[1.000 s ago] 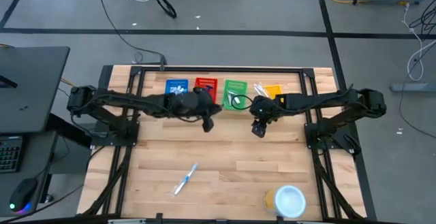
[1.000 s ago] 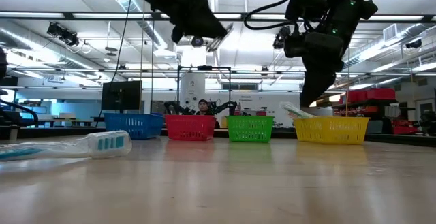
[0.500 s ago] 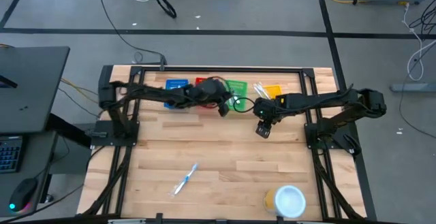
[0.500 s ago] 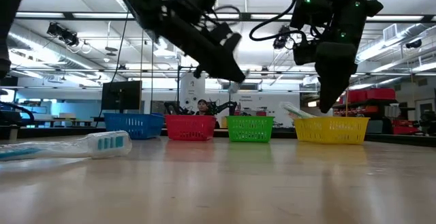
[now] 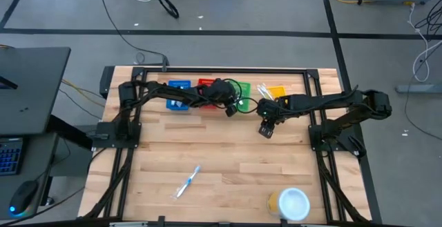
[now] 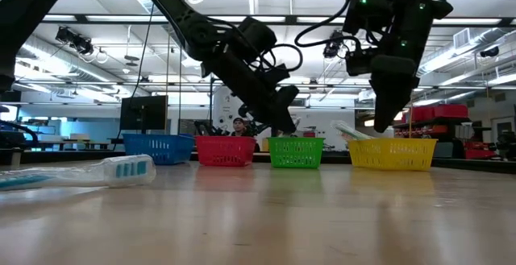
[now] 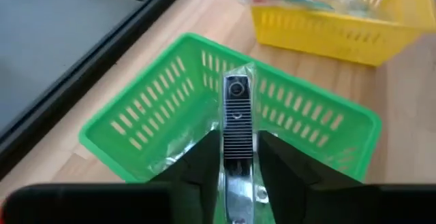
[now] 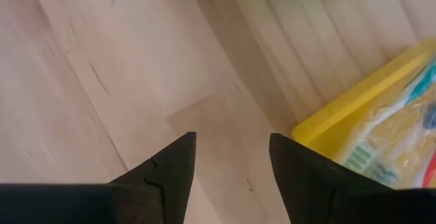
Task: Pick & Place Travel size toiletries
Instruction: Put the silver nail cutter into the green bin, then put the blue toothbrush into the yellow bin
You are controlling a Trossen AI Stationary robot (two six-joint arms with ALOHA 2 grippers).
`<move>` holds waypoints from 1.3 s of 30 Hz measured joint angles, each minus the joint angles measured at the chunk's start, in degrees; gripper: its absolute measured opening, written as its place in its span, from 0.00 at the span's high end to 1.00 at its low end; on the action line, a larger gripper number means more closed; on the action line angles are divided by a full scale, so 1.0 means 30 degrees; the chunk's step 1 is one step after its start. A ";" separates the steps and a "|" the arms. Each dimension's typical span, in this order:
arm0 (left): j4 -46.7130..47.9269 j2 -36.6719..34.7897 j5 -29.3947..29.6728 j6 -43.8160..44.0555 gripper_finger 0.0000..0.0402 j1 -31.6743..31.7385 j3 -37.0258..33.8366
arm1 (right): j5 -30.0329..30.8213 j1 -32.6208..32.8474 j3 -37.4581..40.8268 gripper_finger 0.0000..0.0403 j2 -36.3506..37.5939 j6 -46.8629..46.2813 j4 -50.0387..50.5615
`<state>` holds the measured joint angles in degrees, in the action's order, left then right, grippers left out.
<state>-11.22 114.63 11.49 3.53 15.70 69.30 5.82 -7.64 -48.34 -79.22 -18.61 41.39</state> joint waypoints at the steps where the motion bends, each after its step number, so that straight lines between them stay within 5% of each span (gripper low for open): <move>1: 0.0072 -0.0025 0.0007 -0.0103 0.72 0.0007 0.0029 | 0.0007 0.0000 -0.0001 0.51 -0.0001 0.0000 -0.0092; 10: 0.1956 -0.0170 -0.0129 -0.0340 0.56 -0.0335 0.0752 | 0.0015 0.0000 -0.0007 0.51 0.0000 0.0000 -0.1006; 19: 1.3665 -0.4622 0.0121 0.1848 0.54 -0.1377 0.2303 | 0.0044 0.0007 -0.0004 0.51 -0.0007 0.1062 -0.2572; 26: 2.0784 -0.9302 0.4766 0.5915 0.54 -0.4194 0.2302 | -0.2868 0.0122 0.0000 0.51 -0.0022 0.2559 -0.7045; 30: 2.2471 -1.1562 0.8216 0.7900 0.55 -0.6824 0.1980 | -0.4309 0.0716 -0.0013 0.51 -0.0229 0.5490 -1.1777; 39: 2.0581 -1.5910 0.7881 1.1790 0.57 -1.0971 -0.3829 | -0.6397 0.3907 -0.0062 0.51 -0.3848 0.9083 -2.0664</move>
<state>50.52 66.90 35.13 38.90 -17.21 57.81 -13.37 4.08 -48.52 -90.76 8.64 -20.60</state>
